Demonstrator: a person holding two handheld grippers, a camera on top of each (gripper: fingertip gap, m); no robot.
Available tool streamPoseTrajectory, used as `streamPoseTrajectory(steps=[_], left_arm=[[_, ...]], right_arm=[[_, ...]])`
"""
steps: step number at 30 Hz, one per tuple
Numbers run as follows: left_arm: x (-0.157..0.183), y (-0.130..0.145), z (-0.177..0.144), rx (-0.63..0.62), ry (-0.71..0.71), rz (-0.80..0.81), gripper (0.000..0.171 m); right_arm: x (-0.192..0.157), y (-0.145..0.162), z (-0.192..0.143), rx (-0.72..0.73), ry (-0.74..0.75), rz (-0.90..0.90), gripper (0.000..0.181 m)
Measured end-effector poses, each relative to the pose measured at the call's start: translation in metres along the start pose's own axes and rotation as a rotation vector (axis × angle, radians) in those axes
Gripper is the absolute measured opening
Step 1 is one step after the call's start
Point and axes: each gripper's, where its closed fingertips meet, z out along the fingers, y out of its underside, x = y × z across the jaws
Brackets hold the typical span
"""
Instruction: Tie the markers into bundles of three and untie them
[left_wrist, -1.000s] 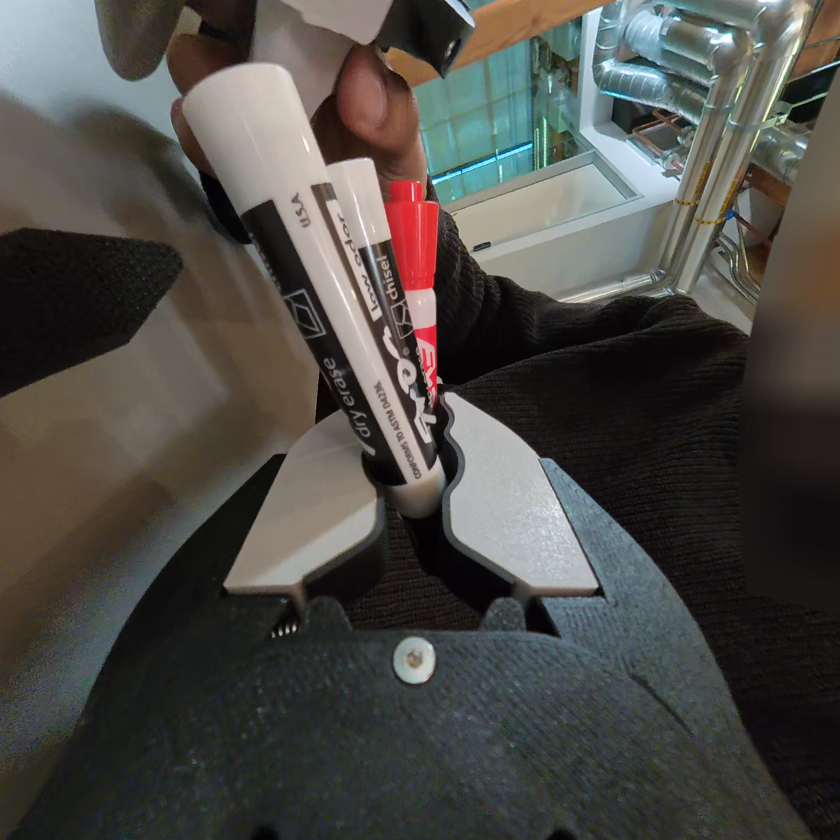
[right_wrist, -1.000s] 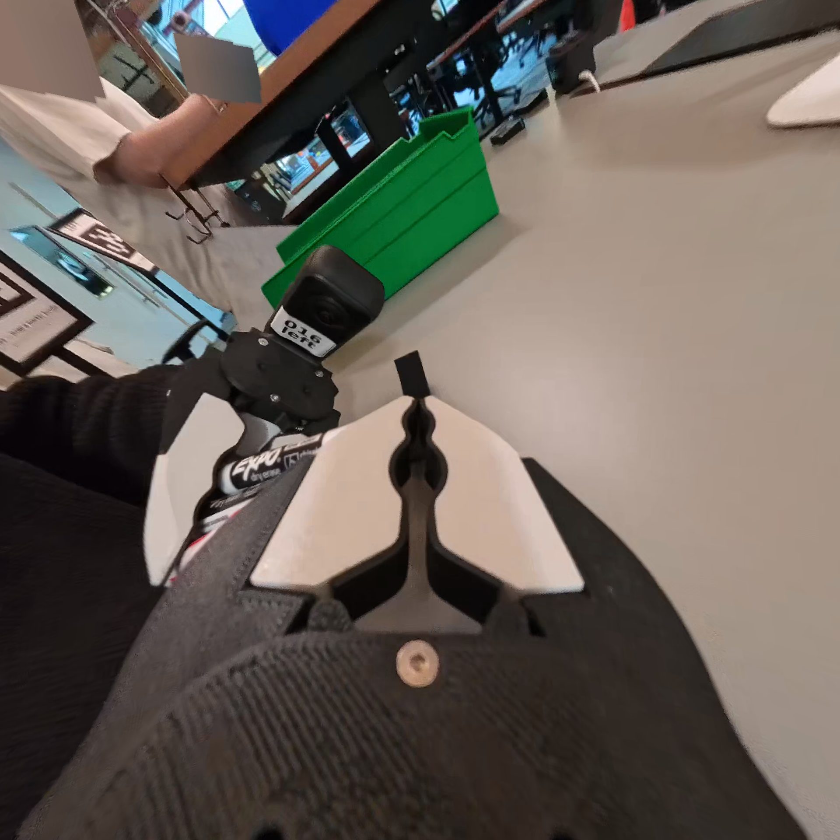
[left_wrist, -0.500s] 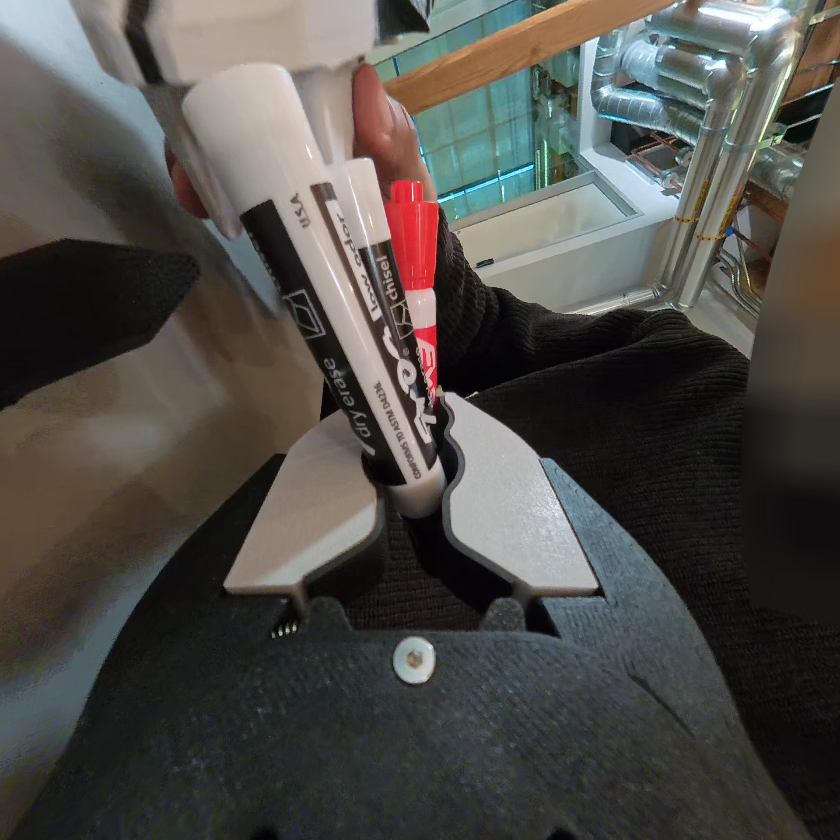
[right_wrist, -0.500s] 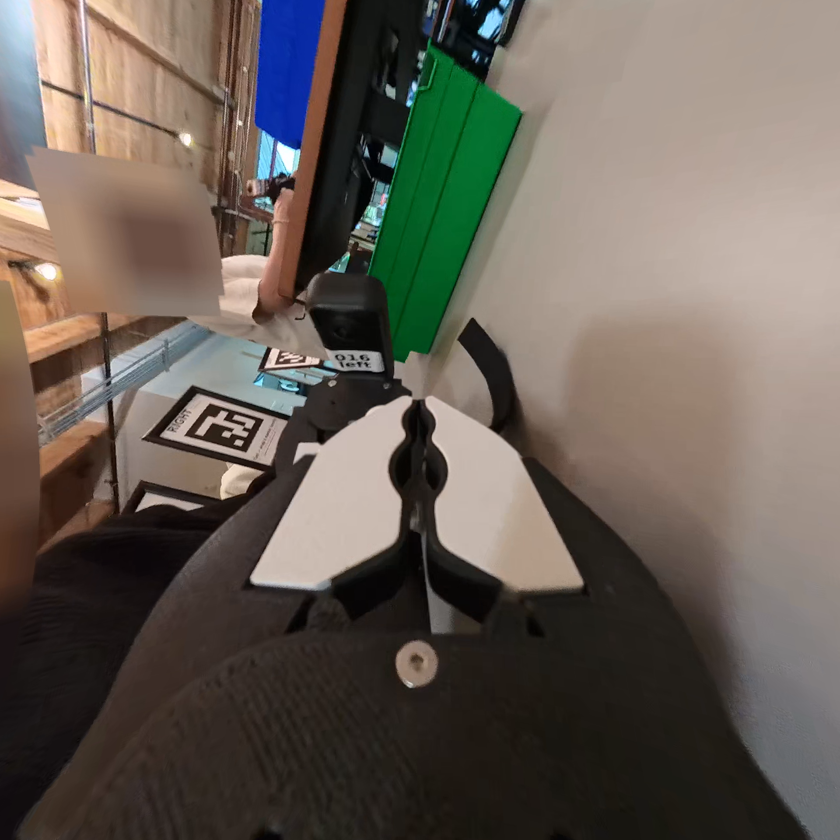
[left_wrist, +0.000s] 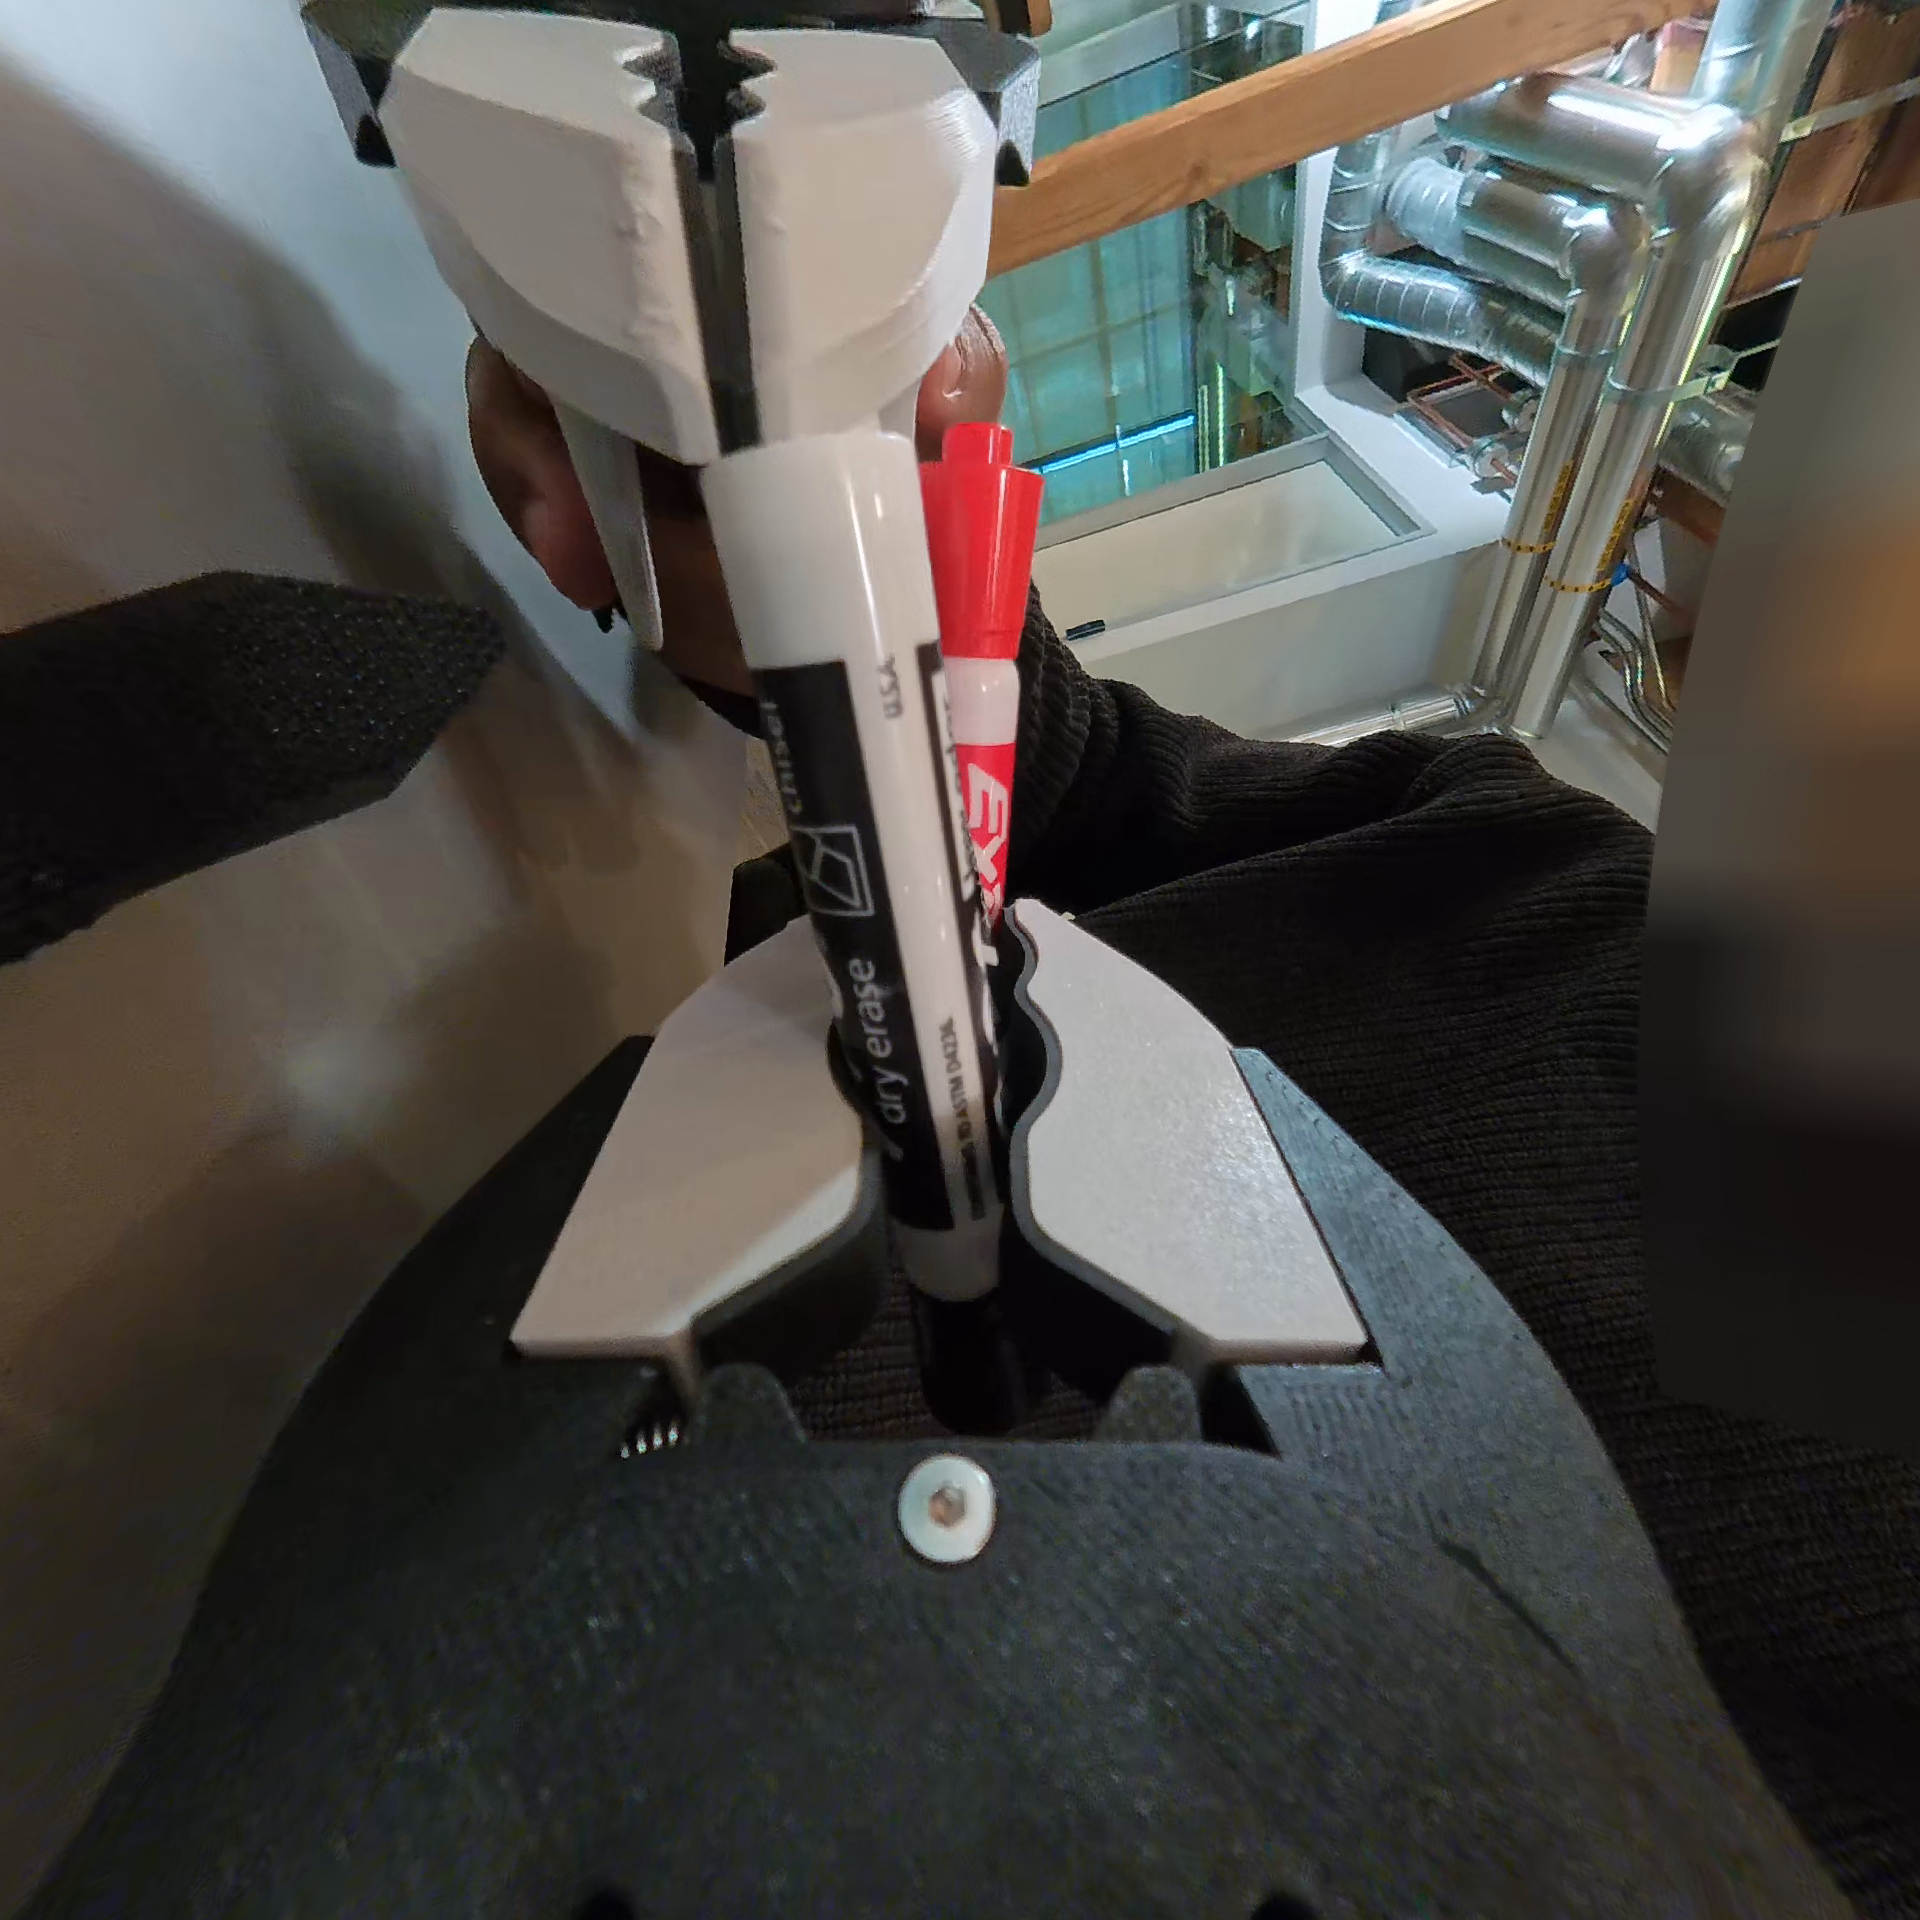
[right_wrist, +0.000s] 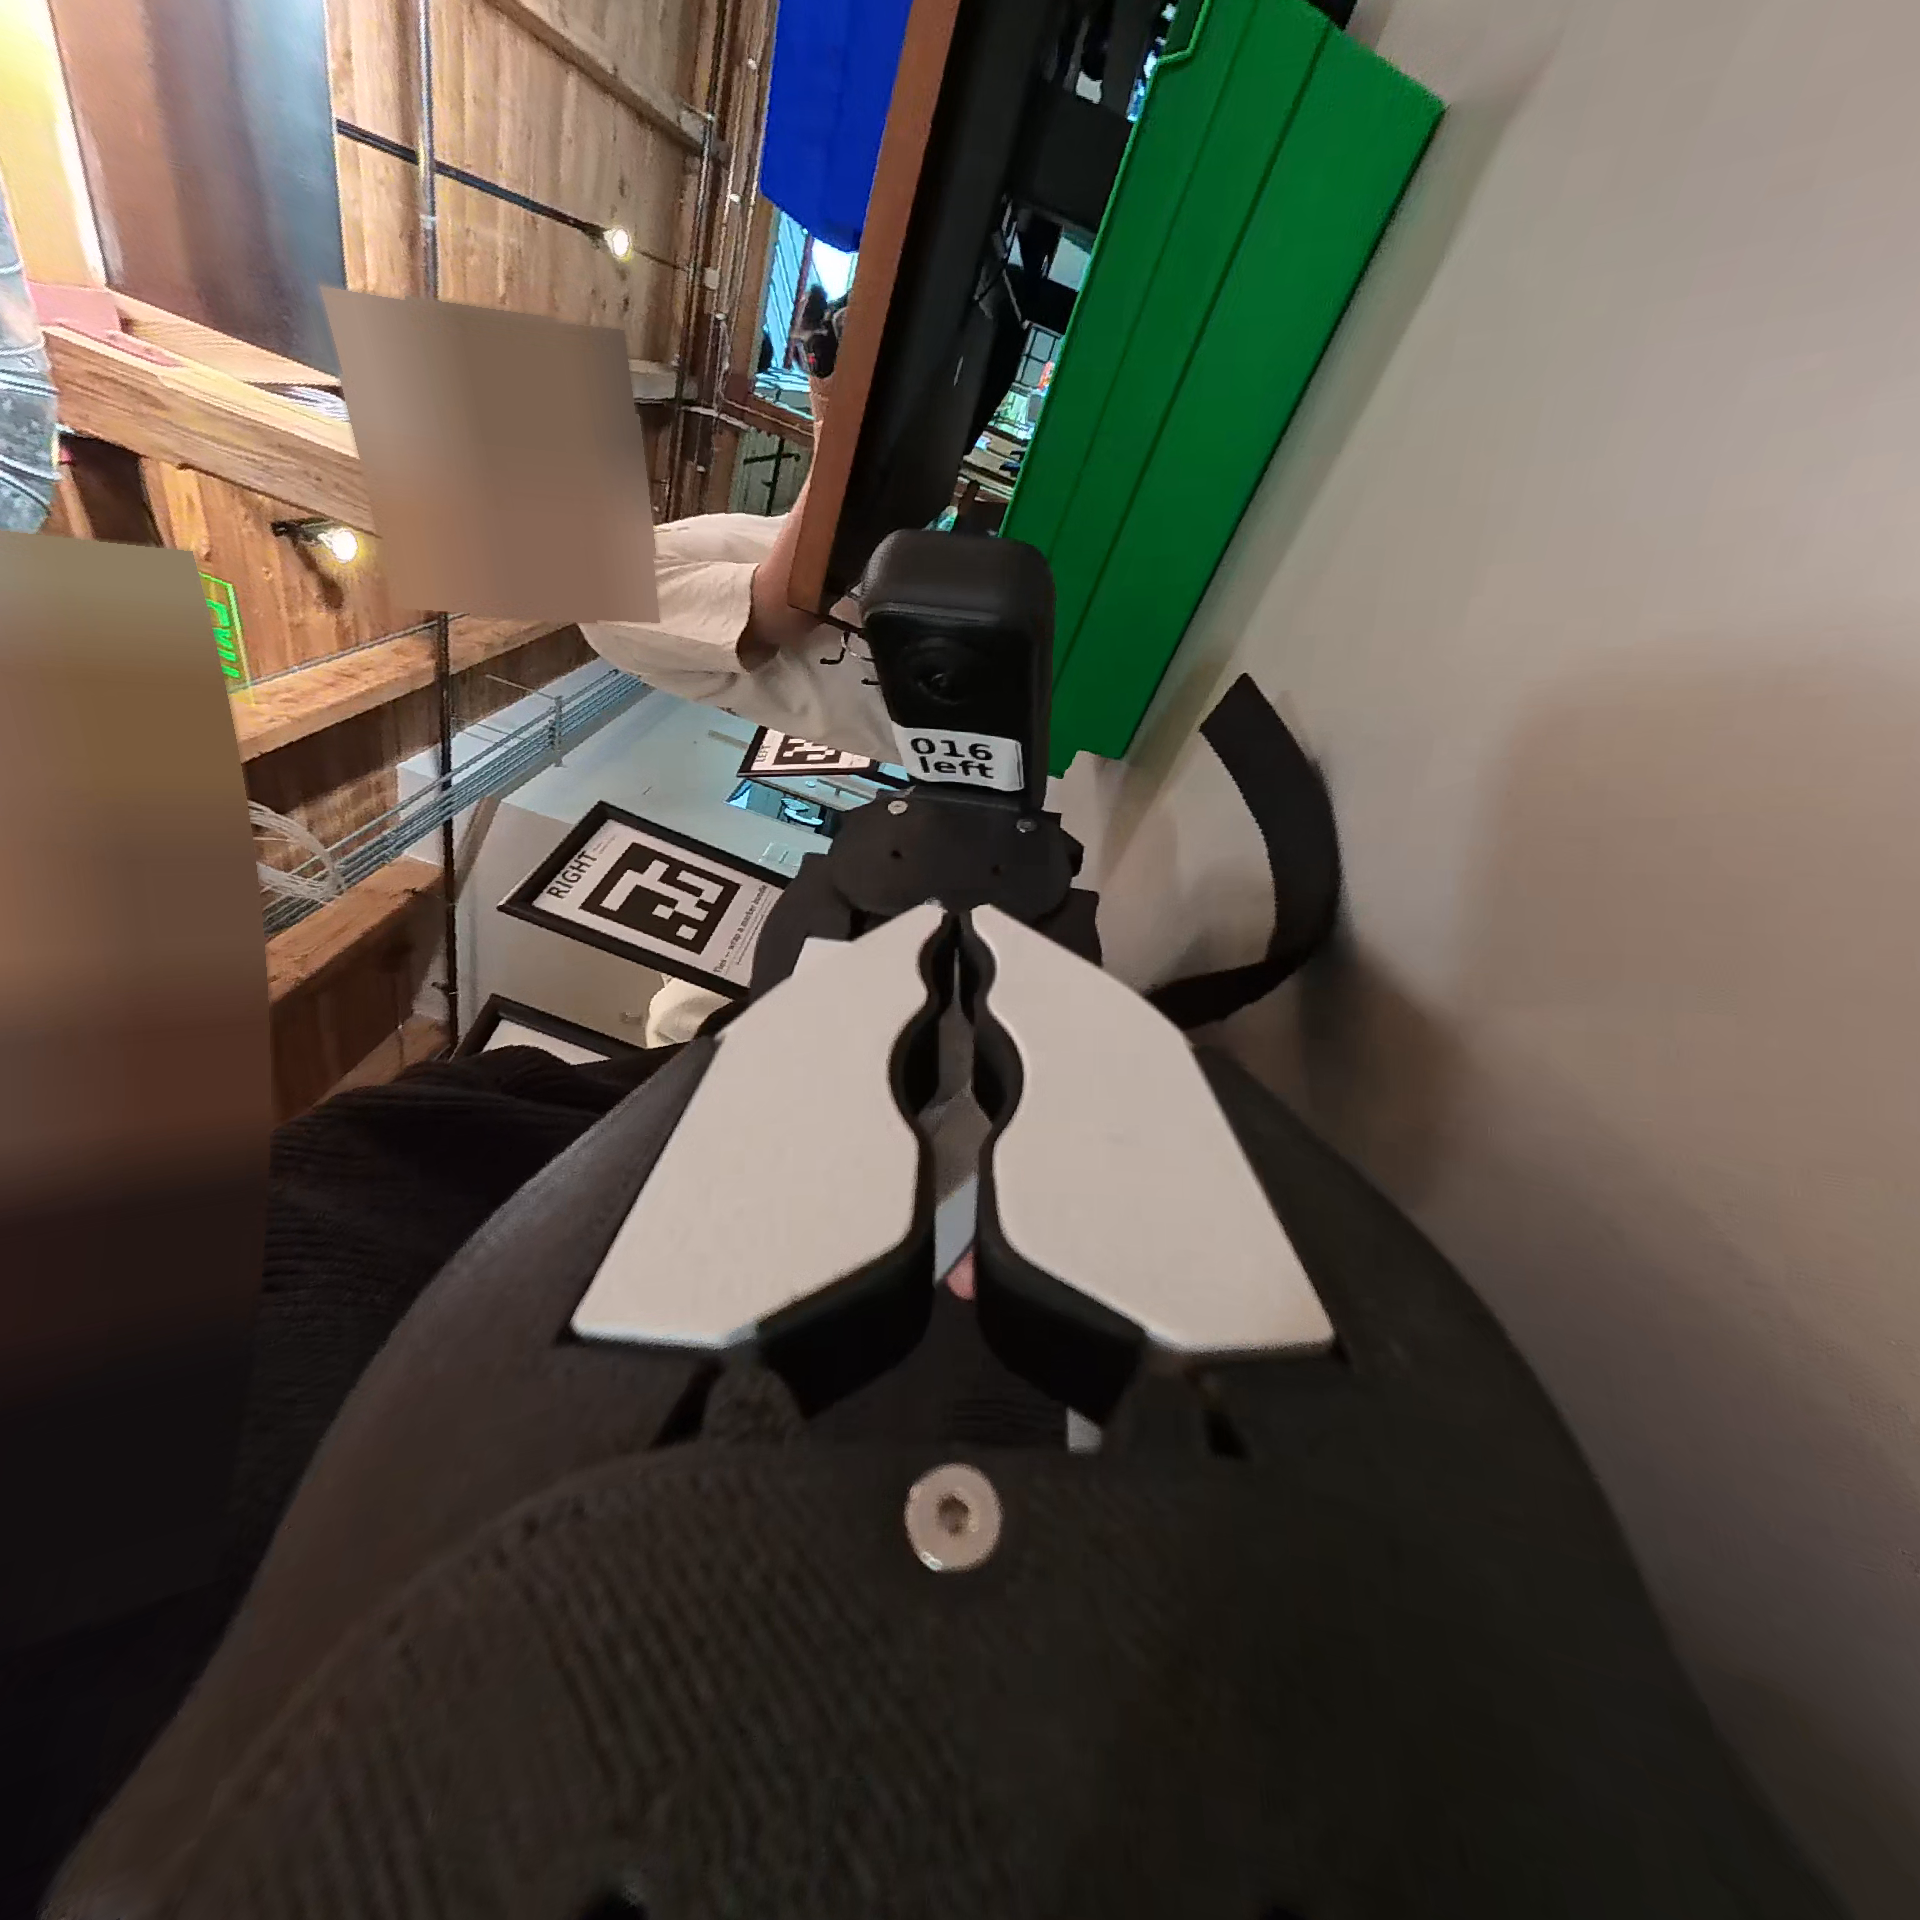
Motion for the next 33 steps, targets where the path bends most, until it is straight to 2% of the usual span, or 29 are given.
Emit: streamPoseTrajectory(steps=[5, 12, 24, 33], left_arm=[[0.000, 0.000, 0.000, -0.002, -0.004, 0.006, 0.019], [0.001, -0.001, 0.000, 0.008, -0.004, 0.019, 0.020], [-0.010, -0.031, -0.021, 0.193, -0.032, -0.053, 0.019], [-0.014, -0.036, -0.025, 0.228, -0.039, -0.074, 0.019]], right_arm=[[0.002, -0.003, -0.001, 0.020, 0.005, 0.007, 0.000], [0.008, -0.024, -0.017, 0.153, 0.016, 0.050, 0.012], [0.018, -0.024, -0.019, 0.162, 0.071, 0.058, 0.020], [0.023, -0.031, -0.024, 0.203, 0.107, 0.055, 0.024]])
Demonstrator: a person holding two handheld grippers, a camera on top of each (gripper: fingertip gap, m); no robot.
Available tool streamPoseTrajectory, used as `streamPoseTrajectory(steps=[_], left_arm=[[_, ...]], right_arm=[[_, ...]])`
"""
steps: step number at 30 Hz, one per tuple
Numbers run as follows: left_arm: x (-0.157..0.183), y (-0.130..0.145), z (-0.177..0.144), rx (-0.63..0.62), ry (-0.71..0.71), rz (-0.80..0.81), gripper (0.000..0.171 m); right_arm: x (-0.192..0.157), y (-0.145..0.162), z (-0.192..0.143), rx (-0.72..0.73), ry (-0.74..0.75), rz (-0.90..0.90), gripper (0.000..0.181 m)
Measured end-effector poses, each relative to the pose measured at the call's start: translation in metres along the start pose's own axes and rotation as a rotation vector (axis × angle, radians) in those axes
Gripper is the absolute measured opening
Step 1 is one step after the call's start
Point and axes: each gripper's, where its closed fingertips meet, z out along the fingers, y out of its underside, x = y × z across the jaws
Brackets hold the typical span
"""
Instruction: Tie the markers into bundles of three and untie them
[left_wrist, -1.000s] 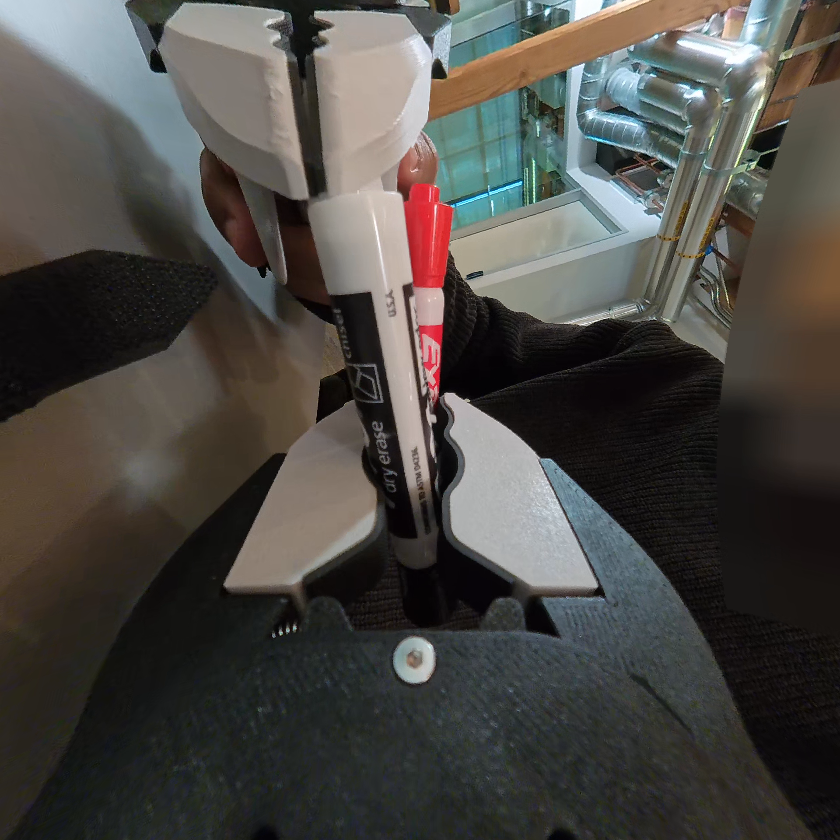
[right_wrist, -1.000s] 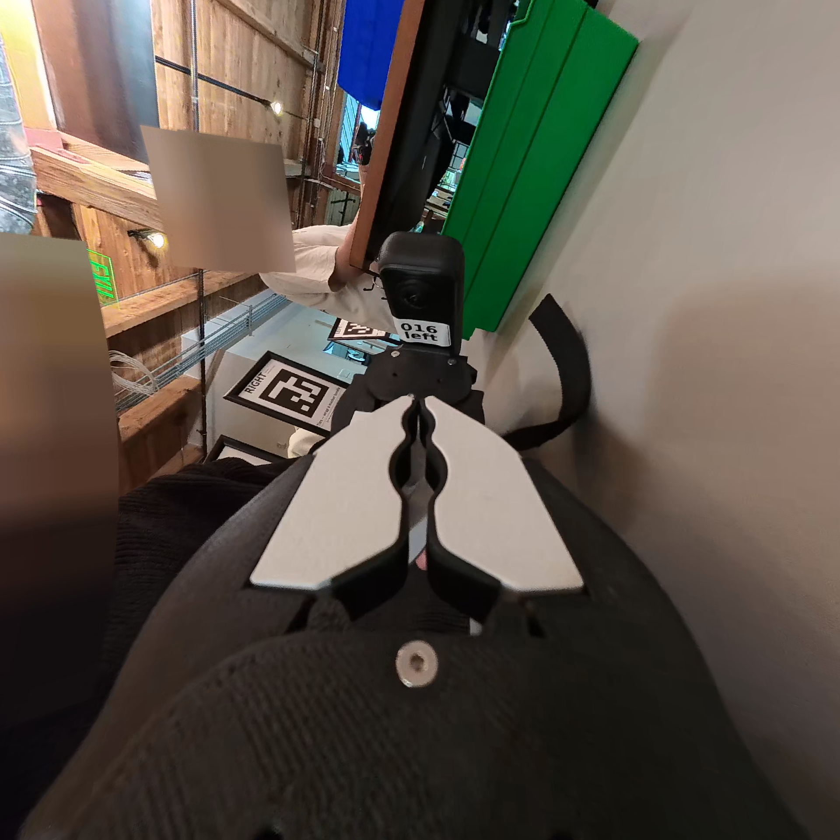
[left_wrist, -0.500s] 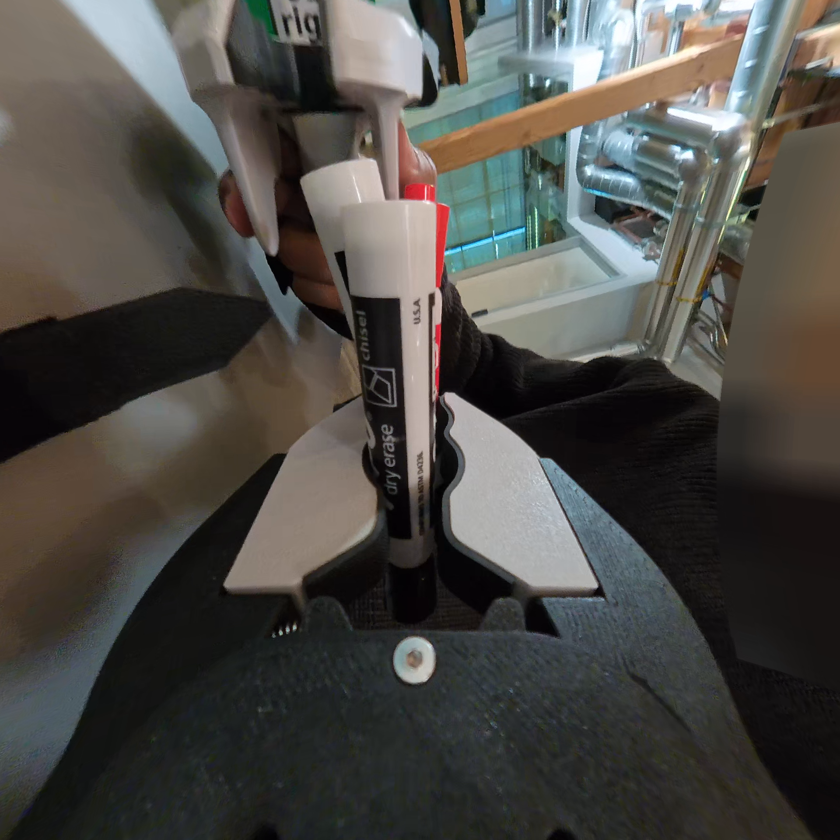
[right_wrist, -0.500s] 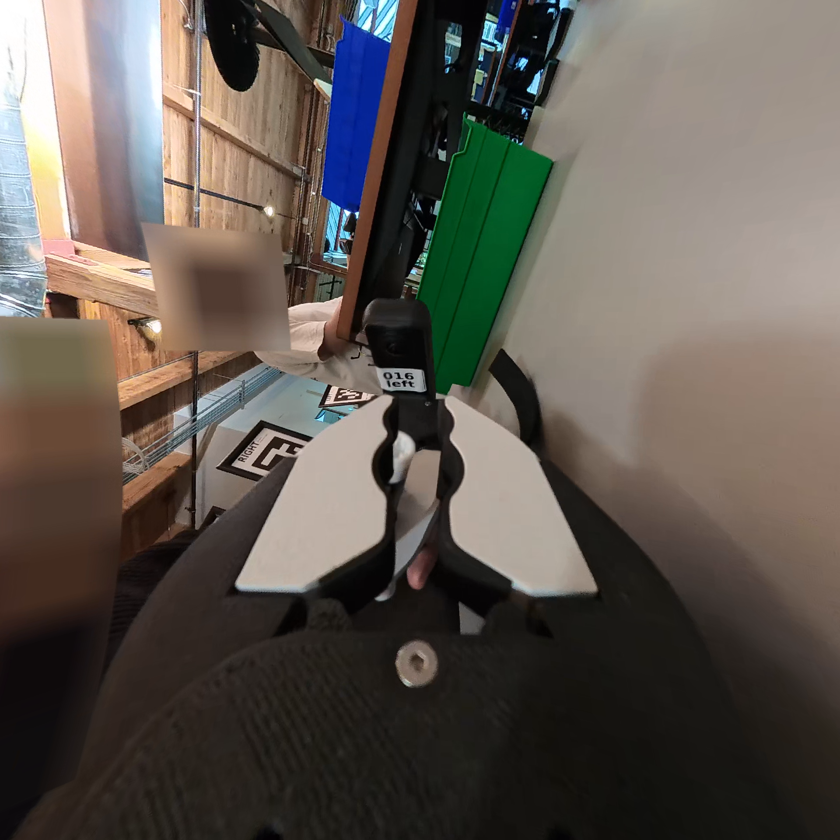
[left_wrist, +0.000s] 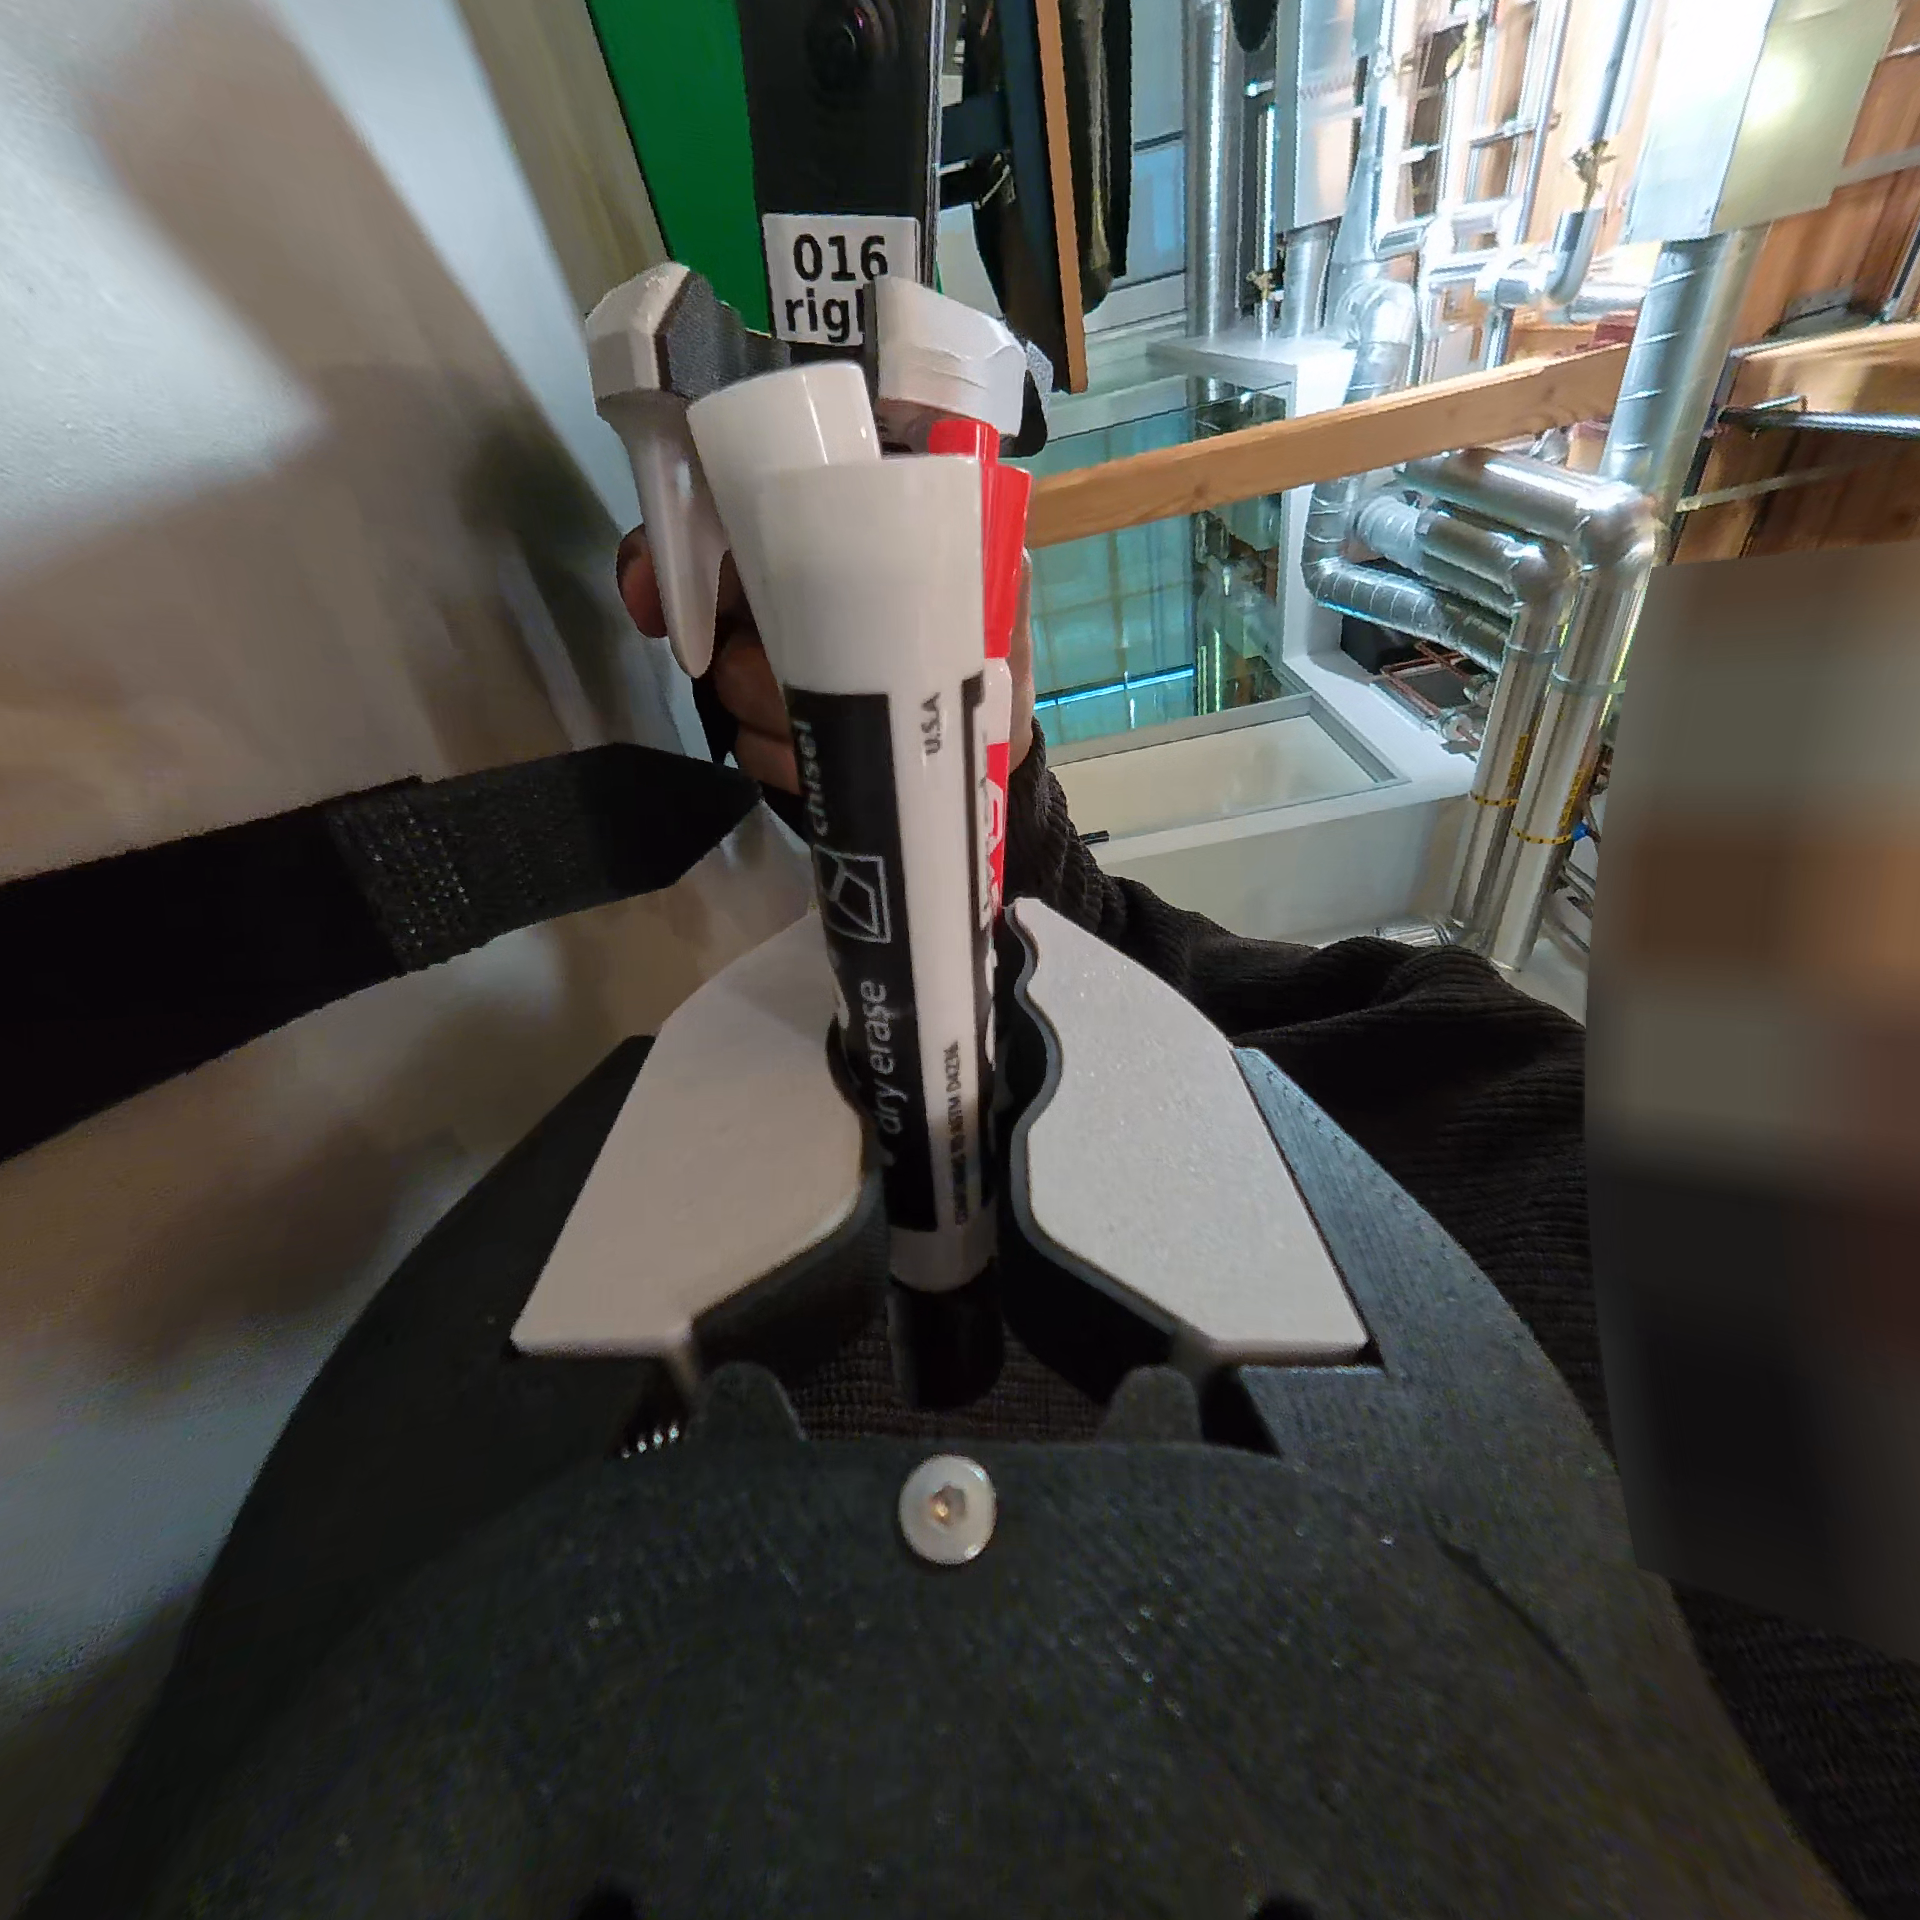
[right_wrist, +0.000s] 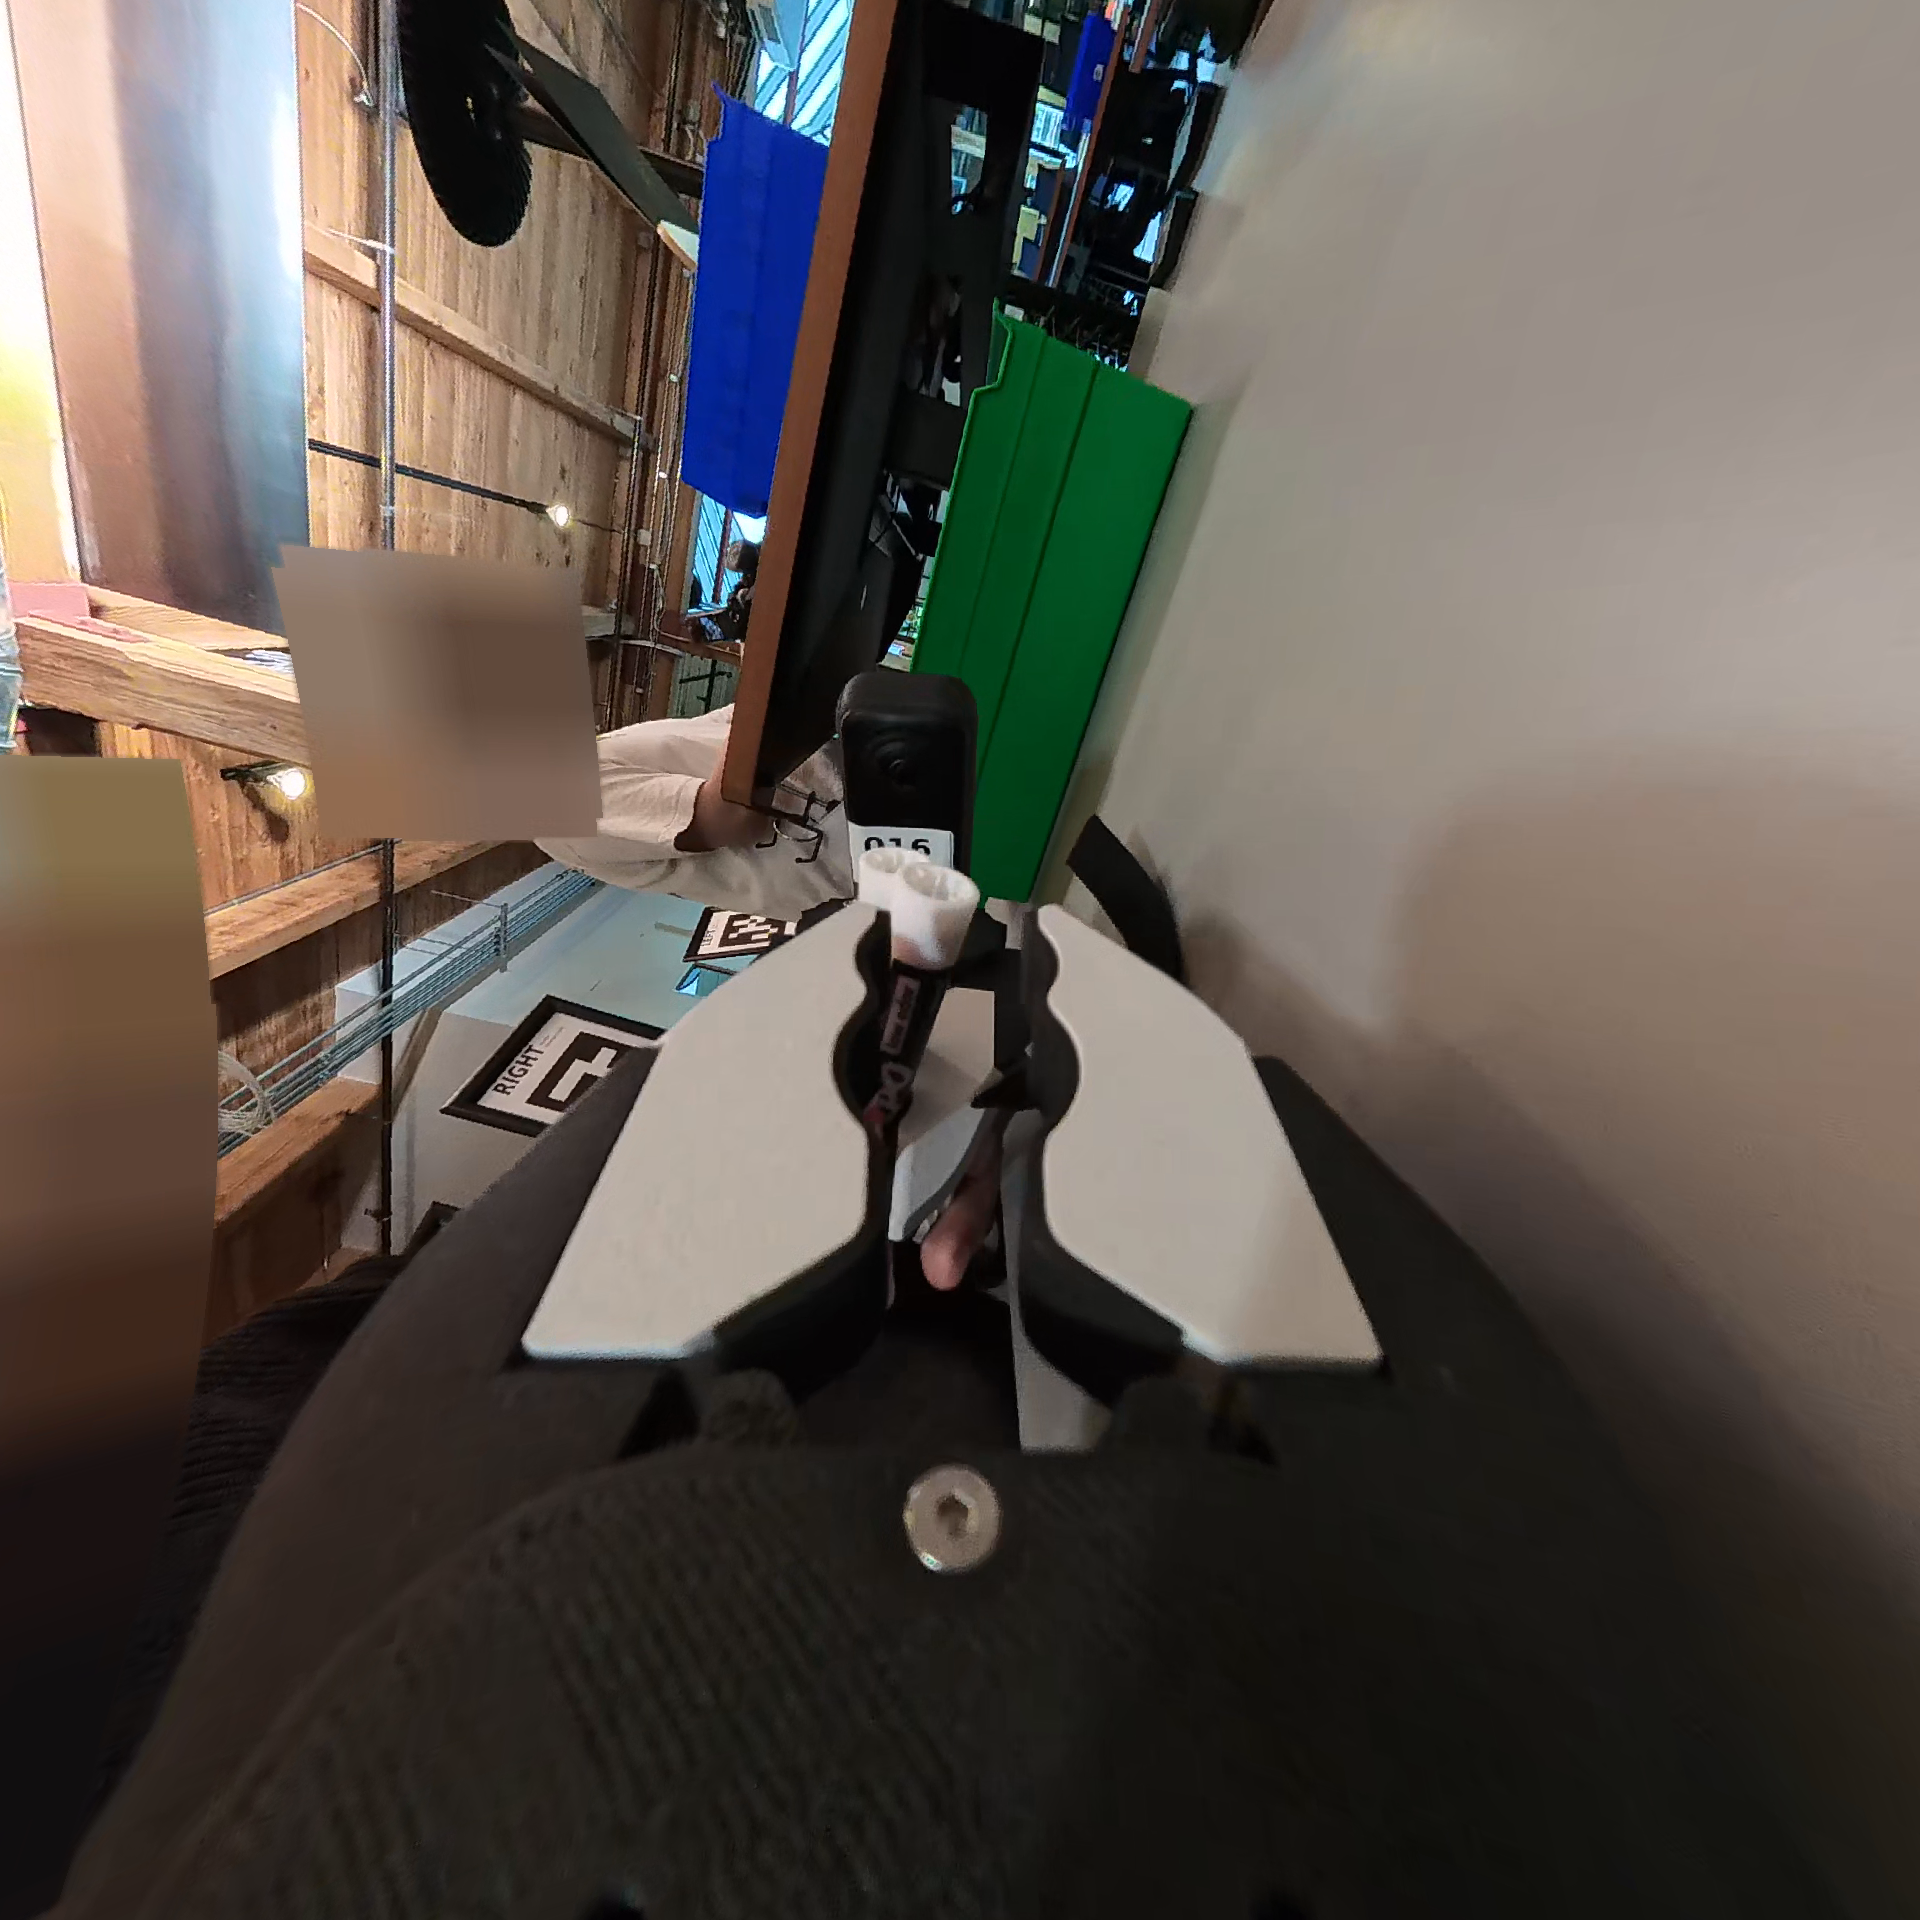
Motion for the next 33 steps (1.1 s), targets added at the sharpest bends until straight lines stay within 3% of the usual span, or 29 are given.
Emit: streamPoseTrajectory(steps=[20, 33], left_arm=[[-0.002, 0.010, 0.006, -0.052, 0.010, -0.048, 0.019], [-0.002, 0.012, 0.008, -0.067, 0.014, -0.050, 0.020]], right_arm=[[0.013, 0.009, 0.007, -0.029, 0.095, -0.026, 0.019], [0.004, 0.016, 0.009, -0.074, 0.011, 0.008, 0.008]])
